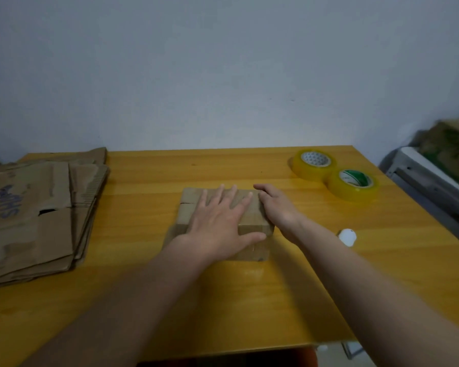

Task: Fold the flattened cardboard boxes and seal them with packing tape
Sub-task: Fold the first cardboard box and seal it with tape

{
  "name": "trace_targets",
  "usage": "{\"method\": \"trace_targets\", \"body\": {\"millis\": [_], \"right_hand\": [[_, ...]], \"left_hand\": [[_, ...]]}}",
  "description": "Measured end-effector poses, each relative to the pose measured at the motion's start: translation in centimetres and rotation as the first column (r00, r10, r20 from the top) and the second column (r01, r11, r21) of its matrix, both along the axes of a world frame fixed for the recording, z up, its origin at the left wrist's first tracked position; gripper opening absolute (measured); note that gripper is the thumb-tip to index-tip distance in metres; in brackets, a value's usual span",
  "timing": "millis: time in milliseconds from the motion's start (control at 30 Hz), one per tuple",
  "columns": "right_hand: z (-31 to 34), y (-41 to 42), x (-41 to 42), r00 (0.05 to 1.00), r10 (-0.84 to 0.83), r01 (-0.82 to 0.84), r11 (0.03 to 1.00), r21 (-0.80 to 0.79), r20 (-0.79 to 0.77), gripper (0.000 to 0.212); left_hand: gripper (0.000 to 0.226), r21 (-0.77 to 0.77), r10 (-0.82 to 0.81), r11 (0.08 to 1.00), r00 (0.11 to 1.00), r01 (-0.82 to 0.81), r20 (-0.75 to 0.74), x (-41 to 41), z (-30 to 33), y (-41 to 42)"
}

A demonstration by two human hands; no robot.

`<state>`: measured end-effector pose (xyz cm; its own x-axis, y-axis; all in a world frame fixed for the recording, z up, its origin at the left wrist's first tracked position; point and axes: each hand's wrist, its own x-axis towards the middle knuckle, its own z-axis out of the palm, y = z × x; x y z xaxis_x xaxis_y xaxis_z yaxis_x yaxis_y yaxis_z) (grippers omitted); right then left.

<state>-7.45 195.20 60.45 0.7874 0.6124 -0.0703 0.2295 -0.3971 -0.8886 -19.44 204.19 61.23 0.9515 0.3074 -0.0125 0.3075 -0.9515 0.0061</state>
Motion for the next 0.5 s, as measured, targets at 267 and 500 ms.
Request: {"method": "trace_targets", "body": {"millis": [267,500], "right_hand": [[0.0,-1.9,3.3,0.988,-0.115,0.119,0.992,0.034,-0.099,0.042],[-1.0,-6.7,8.8,0.950,-0.289,0.306,0.935,-0.176,0.117,0.047]], "left_hand": [[0.083,-0.054,0.056,0.997,0.995,-0.060,-0.078,4.8,0.6,-1.5],[0.080,-0.036,0.070,0.997,0.993,-0.074,-0.095,6.7,0.6,-1.9]]}}
